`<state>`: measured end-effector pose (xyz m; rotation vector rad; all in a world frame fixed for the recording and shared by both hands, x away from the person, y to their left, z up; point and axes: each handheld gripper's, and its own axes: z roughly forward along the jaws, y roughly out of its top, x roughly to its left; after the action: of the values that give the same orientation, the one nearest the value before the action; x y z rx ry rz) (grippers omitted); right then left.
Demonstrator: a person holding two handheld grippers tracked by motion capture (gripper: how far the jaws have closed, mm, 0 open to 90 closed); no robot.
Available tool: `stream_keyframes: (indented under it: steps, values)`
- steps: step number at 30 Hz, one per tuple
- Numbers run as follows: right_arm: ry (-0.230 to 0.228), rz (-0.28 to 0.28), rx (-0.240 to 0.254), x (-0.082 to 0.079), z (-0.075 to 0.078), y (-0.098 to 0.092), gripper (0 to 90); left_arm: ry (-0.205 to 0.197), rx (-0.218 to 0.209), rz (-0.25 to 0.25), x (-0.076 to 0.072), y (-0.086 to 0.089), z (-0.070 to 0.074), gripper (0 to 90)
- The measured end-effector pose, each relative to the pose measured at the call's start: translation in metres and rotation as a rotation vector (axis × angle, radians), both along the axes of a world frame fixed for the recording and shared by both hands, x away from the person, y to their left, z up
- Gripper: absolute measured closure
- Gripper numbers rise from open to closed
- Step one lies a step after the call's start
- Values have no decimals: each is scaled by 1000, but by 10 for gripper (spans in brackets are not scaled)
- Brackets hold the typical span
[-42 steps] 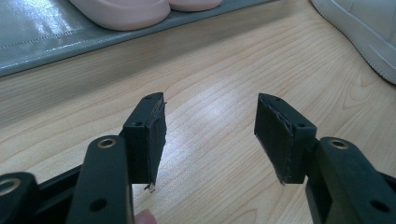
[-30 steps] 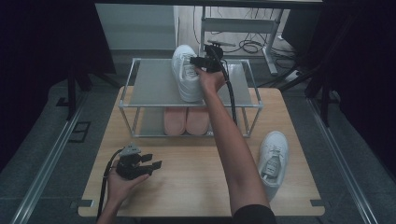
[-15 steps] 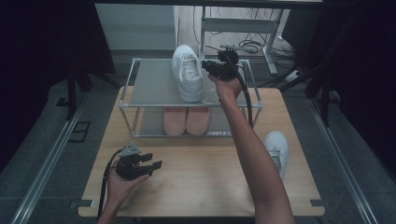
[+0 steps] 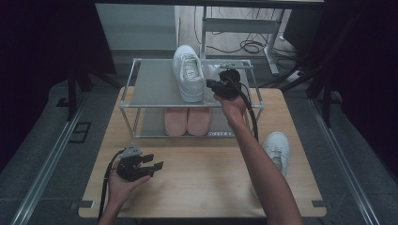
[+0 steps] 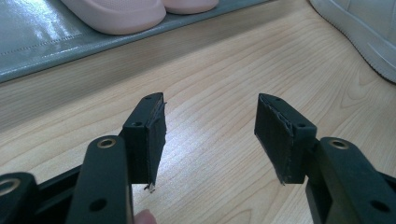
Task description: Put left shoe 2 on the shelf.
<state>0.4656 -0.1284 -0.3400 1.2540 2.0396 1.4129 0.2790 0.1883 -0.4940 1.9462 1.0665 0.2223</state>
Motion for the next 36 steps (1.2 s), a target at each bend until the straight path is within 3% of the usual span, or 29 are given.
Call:
stream_keyframes:
  steps: [10,17,36]
  values:
    - [26,1,-1,-2,-20,7,897,0,1,-2,0,-1,0,438]
    - [25,4,40,-4,-21,9,898,0,-2,-2,0,-1,0,438]
    - [21,78,78,-9,-23,45,897,1,0,-9,0,-2,0,437]
